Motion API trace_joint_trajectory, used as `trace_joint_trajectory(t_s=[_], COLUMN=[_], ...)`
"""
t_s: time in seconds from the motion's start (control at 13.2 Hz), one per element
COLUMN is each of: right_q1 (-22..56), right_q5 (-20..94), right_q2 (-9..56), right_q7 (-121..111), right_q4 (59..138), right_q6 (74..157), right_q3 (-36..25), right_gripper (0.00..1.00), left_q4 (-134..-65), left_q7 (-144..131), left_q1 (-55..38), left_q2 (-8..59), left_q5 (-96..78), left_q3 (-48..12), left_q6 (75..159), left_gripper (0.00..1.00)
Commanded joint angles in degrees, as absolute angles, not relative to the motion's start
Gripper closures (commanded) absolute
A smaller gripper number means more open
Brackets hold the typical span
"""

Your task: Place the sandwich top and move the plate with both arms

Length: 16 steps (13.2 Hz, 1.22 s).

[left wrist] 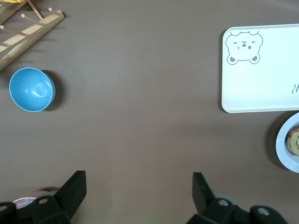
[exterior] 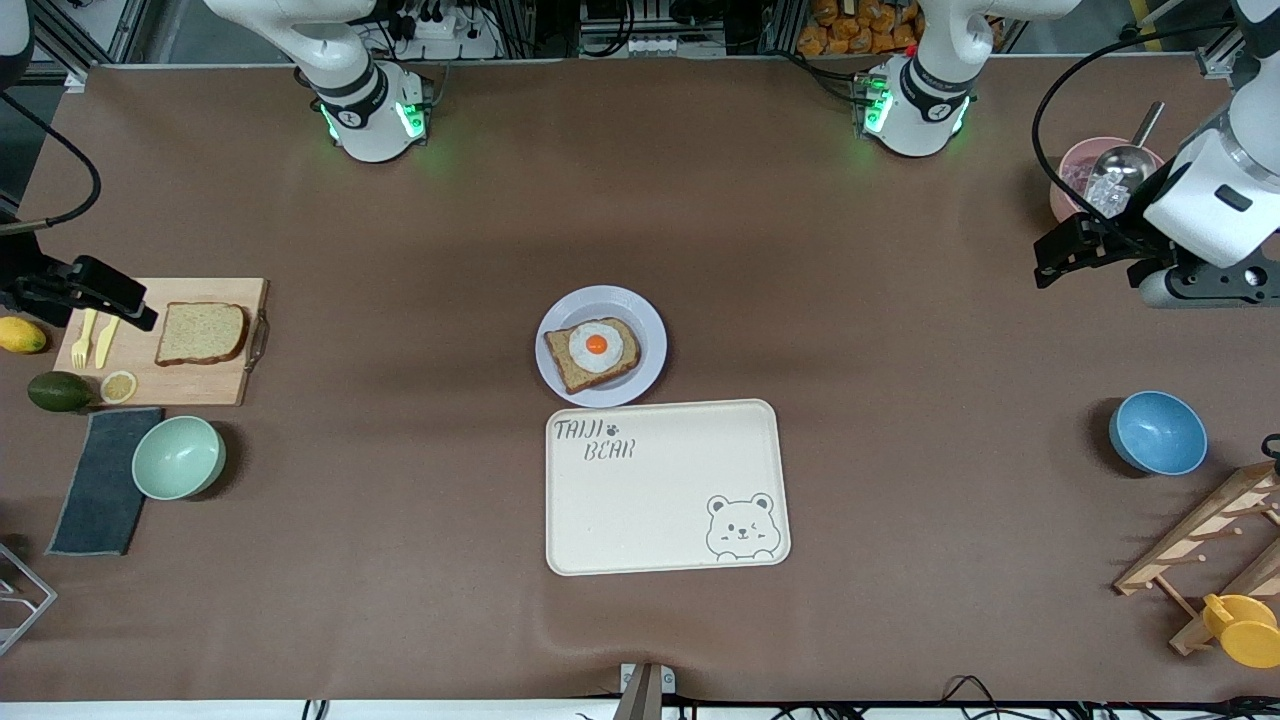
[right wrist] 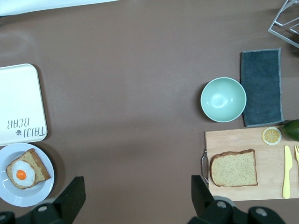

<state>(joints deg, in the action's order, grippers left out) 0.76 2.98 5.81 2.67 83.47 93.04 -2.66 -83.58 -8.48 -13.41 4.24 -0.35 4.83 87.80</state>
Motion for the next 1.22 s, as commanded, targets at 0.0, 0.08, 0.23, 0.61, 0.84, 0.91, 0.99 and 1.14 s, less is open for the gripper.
trace_joint_trajectory(t_s=[0.0, 0.08, 0.23, 0.61, 0.84, 0.91, 0.99, 1.14], right_q1=[0.1, 0.1, -0.2, -1.6, -2.5, -3.0, -3.5, -5.2], right_q5=[3.1, 3.1, 3.2, 3.3, 3.3, 3.3, 3.3, 3.4], right_q2=[6.5, 6.5, 6.5, 6.7, 7.0, 7.1, 7.6, 8.1], right_q7=[2.3, 2.3, 2.2, 1.5, 1.3, 1.3, 1.2, -0.6], right_q4=[81.8, 81.8, 81.7, 82.4, 83.3, 83.8, 84.3, 84.6], right_q6=[91.9, 91.9, 92.0, 91.8, 91.8, 91.8, 91.8, 91.8], right_q3=[-2.1, -2.1, -2.2, -2.2, -2.2, -2.2, -2.2, -2.2], right_gripper=[0.00, 0.00, 0.00, 0.00, 0.00, 0.00, 0.00, 0.00], left_q4=[-82.1, -82.1, -82.2, -82.2, -82.3, -82.4, -82.4, -82.7], left_q7=[-8.3, -8.3, -8.3, -8.3, -8.1, -7.7, -7.6, -7.4], left_q1=[-13.1, -13.1, -13.2, -13.2, -13.0, -13.0, -12.8, -11.9], left_q2=[4.7, 4.7, 4.7, 5.4, 5.9, 6.3, 6.9, 8.3], left_q5=[-0.5, -0.6, -0.6, -0.9, -1.8, -3.9, -6.1, -11.1], left_q3=[5.1, 5.2, 5.2, 5.2, 5.1, 5.2, 5.2, 5.4], left_q6=[87.2, 87.2, 87.2, 87.2, 87.5, 88.7, 89.6, 92.1], left_gripper=[0.00, 0.00, 0.00, 0.00, 0.00, 0.00, 0.00, 0.00])
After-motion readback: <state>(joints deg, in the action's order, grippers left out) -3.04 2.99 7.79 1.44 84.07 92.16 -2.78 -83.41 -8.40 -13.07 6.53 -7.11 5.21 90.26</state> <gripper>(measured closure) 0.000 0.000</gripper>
